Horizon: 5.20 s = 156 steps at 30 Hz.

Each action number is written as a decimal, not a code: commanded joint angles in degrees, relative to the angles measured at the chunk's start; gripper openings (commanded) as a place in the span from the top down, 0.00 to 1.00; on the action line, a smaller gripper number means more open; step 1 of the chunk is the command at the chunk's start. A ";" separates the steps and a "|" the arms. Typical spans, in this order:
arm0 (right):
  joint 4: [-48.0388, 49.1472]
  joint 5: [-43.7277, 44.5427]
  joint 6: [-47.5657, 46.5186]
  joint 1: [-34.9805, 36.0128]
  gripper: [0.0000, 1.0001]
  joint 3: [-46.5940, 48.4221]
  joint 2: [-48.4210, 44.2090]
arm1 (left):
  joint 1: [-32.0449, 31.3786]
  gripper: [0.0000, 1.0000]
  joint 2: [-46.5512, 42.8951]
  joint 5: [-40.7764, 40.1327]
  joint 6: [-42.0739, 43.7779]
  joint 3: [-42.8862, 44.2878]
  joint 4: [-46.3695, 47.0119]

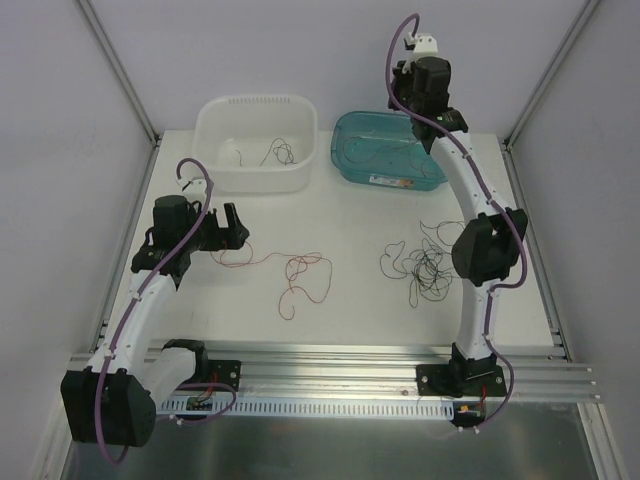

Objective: Untangle the cables

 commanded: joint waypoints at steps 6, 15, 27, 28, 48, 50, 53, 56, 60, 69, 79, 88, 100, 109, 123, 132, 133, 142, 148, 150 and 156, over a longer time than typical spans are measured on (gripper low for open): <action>4.42 4.56 7.86 -1.68 0.76 -7.45 2.65 | -0.13 0.01 0.77 1.17 0.12 0.04 1.67; -4.11 0.54 7.34 -2.12 0.20 -11.32 -3.83 | -0.13 0.01 0.85 1.61 -0.05 0.13 1.67; -19.85 -11.68 10.14 7.44 0.19 -35.46 -25.26 | -0.13 0.01 1.29 0.12 -0.93 -0.14 1.67; -20.03 -11.60 11.80 8.59 0.19 -37.85 -26.16 | -0.13 0.01 1.29 0.12 -0.93 -0.22 1.67; -5.18 -9.14 23.25 26.79 0.47 -56.33 -16.24 | -0.13 0.04 5.69 0.30 -1.37 -0.22 1.67; -4.57 -8.79 23.25 26.97 0.50 -56.07 -14.92 | -0.13 0.04 5.95 0.03 -1.11 -0.14 1.67; -4.04 -8.35 23.34 27.06 0.53 -55.98 -13.16 | -0.13 0.04 6.83 -0.06 -1.02 0.04 1.67; -3.77 -8.26 22.90 27.32 0.57 -56.15 -12.11 | -0.13 0.05 7.62 0.38 -1.02 0.30 1.59; -4.12 -6.77 22.02 27.41 0.80 -57.11 -12.80 | -0.13 0.05 7.80 0.82 -1.20 0.30 1.58; -20.71 4.20 11.48 29.08 0.99 -50.89 -26.94 | -0.13 0.05 8.24 2.66 -1.11 0.30 1.58; -34.18 5.63 0.84 31.36 0.99 -38.93 -42.07 | -2.41 0.05 8.59 10.38 1.52 0.92 2.37; -34.80 3.78 0.74 32.77 0.99 -39.80 -47.69 | -13.83 0.05 2.70 24.98 7.15 -2.94 12.56; -32.95 1.85 1.80 35.23 0.99 -40.68 -50.07 | -25.35 0.11 8.93 26.51 9.08 -4.27 17.75; -31.19 -0.79 1.98 35.94 0.99 -41.47 -51.04 | -27.38 0.52 11.84 25.61 5.13 -4.97 22.15; -36.72 8.79 5.22 20.49 0.99 -49.12 -58.84 | -14.68 1.00 2.27 17.45 -1.45 -6.11 21.80; -39.18 4.13 4.35 5.79 0.99 -47.28 -69.23 | 3.54 1.00 1.63 -2.08 -10.69 -5.85 12.24; -39.36 4.22 4.18 5.70 0.99 -46.06 -69.75 | 4.17 1.00 2.34 -2.43 -10.43 -5.33 11.26; -36.21 -0.96 3.30 5.61 0.99 -44.55 -71.17 | 4.26 1.00 7.09 5.30 -9.29 -3.48 9.85; -32.43 -5.54 0.31 5.53 0.99 -42.97 -66.52 | 4.09 1.00 9.02 11.87 -8.93 -2.86 9.84; -30.58 -5.36 -1.18 5.53 0.99 -41.65 -64.06 | 4.17 1.00 10.52 14.34 -8.93 -2.51 9.67; -23.64 0.78 -7.06 4.30 0.99 -37.62 -56.07 | 3.82 1.00 12.89 19.89 -9.64 -1.72 9.58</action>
